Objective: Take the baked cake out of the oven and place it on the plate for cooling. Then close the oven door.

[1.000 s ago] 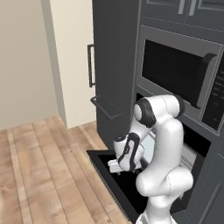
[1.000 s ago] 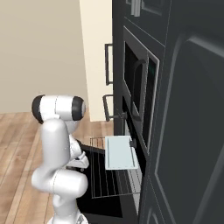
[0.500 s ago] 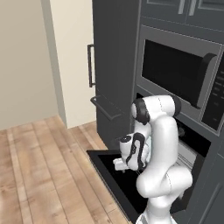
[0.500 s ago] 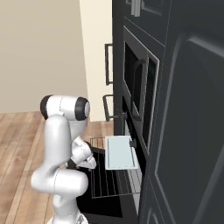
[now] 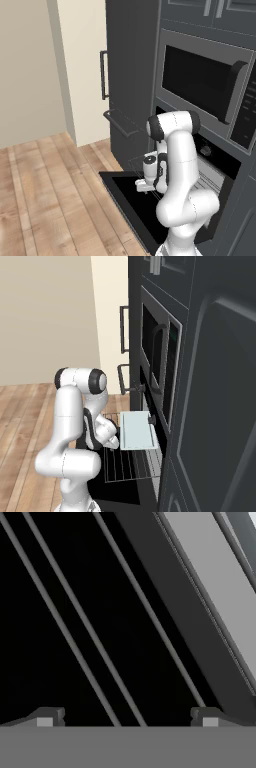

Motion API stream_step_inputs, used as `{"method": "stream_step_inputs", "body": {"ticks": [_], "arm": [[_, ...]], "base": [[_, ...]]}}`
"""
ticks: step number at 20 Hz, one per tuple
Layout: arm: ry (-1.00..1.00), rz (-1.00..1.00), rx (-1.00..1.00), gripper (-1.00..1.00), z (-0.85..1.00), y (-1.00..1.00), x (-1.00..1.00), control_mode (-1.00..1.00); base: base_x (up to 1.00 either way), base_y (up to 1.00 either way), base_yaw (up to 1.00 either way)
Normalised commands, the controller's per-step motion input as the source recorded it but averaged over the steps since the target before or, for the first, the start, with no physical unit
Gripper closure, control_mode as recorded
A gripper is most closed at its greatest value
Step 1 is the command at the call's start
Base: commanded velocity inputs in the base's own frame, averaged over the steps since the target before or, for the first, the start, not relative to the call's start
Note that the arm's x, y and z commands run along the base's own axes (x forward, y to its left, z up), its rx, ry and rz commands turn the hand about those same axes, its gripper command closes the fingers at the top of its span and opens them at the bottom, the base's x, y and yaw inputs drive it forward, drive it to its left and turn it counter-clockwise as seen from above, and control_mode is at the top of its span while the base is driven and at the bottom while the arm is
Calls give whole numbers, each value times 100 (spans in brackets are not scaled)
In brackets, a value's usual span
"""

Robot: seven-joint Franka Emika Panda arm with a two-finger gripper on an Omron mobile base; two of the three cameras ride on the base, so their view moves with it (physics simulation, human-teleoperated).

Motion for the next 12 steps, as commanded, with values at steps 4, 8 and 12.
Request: {"method": "stream_step_inputs", "body": {"ticks": [4, 8, 12], "arm": [[-8, -2, -1, -100, -37, -24, 29, -100], [-7, -3, -4, -100, -35, -17, 33, -100], [-6, -5, -5, -100, -33, -25, 42, -100]], "base": [[0, 0, 0], [0, 0, 0], [0, 0, 0]]}}
